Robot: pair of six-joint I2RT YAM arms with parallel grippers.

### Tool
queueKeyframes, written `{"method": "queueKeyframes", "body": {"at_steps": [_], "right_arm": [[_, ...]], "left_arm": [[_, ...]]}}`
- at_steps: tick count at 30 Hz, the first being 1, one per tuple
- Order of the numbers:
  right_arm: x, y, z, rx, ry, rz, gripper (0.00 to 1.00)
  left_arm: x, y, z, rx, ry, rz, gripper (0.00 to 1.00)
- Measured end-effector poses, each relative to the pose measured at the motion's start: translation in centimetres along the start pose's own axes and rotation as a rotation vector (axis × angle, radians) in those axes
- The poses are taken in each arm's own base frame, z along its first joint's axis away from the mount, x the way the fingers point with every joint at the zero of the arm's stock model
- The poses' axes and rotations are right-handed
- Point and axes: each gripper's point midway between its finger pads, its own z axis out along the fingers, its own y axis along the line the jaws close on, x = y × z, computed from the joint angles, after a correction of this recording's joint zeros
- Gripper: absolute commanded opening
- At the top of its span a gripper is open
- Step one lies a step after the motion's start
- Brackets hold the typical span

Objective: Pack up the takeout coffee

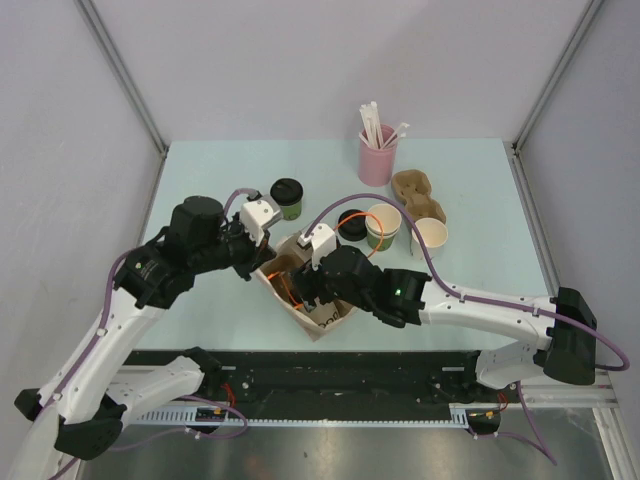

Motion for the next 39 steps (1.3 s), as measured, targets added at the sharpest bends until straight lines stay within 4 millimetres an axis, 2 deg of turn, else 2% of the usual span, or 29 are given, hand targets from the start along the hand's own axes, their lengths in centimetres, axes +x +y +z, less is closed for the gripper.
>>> {"method": "queueKeyframes", "body": {"at_steps": [4,7,13,16,22,30,34,39], "right_arm": [[-0.5,0.9,-0.2,-0.047,-0.002,0.034,0.78],[-1.2,1.6,-0.9,-0.078,-0.016,0.074,0.77],[-2.8,1.7,-1.9,-0.084,-0.047,0.138,0.77],[-2.8,1.7,-2.2,-0.078,-0.033,0.161,0.77],[-2.5,1.4,-2.4,-0.049,-0.004,0.236,0.77],[-5.9,1.6,-1.5,-0.070,0.003,0.352,0.77],[-7.3,1.2,-1.2,-0.090,0.039,0.378,0.77],[-8.5,0.0,-1.8,-0.111,0.063,0.410,0.77]], "left_arm": [[0.7,0.8,-1.1,0.007,0.029,-0.037,0.01],[-0.2,2.3,-1.5,-0.014,0.037,-0.057,0.00],[-1.3,1.1,-2.0,0.023,0.010,-0.022,0.00],[-1.2,0.4,-2.6,0.027,0.006,0.009,0.00],[-0.9,0.6,-3.5,-0.005,-0.010,0.064,0.00],[0.9,-0.2,-3.9,0.024,-0.012,0.134,0.01],[0.9,-0.7,-3.5,0.059,-0.009,0.112,0.00],[0.7,-1.2,-2.5,0.093,-0.002,0.044,0.00]]}}
